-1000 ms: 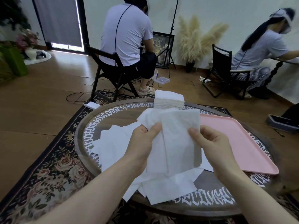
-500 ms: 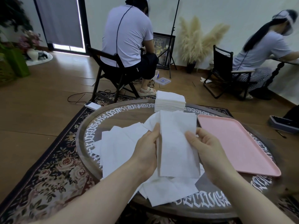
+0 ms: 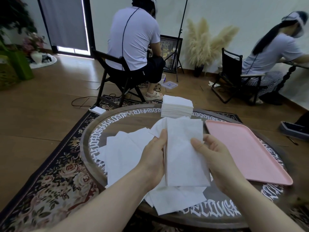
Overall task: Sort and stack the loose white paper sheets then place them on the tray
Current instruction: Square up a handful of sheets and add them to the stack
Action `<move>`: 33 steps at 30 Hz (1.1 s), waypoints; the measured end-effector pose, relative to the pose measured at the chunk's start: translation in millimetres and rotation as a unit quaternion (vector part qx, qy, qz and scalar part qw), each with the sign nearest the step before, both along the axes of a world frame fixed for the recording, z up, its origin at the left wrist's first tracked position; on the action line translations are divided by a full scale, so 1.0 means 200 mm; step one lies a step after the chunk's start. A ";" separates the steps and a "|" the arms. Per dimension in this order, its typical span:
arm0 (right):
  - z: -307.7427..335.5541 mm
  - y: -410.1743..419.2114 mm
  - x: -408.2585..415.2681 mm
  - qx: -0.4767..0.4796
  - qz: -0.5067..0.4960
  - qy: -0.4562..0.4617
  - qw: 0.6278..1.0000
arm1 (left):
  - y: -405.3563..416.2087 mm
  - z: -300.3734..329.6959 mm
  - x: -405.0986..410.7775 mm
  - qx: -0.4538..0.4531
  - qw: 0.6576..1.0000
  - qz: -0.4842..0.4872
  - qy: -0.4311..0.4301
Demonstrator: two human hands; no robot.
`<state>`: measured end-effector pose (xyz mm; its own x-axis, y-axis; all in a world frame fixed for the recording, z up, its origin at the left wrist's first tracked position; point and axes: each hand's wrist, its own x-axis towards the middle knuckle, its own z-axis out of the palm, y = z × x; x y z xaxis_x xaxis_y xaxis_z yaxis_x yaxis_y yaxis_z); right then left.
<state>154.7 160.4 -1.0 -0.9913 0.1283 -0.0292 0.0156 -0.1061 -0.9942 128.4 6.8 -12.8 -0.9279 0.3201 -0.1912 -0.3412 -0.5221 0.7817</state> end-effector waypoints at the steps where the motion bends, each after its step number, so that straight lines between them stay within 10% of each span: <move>1: 0.00 0.00 0.00 0.003 0.011 0.002 1.000 | 0.00 0.00 0.00 0.000 1.000 -0.002 0.001; 33: 0.02 -0.01 0.02 0.113 -0.119 0.150 0.975 | -0.01 0.01 0.03 0.007 0.999 0.007 0.039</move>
<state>159.4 157.4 2.9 -0.8922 0.3261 0.3126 -0.2774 0.1507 -0.9489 133.6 5.6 -10.6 -0.9441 0.3094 -0.1139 -0.2726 -0.5381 0.7976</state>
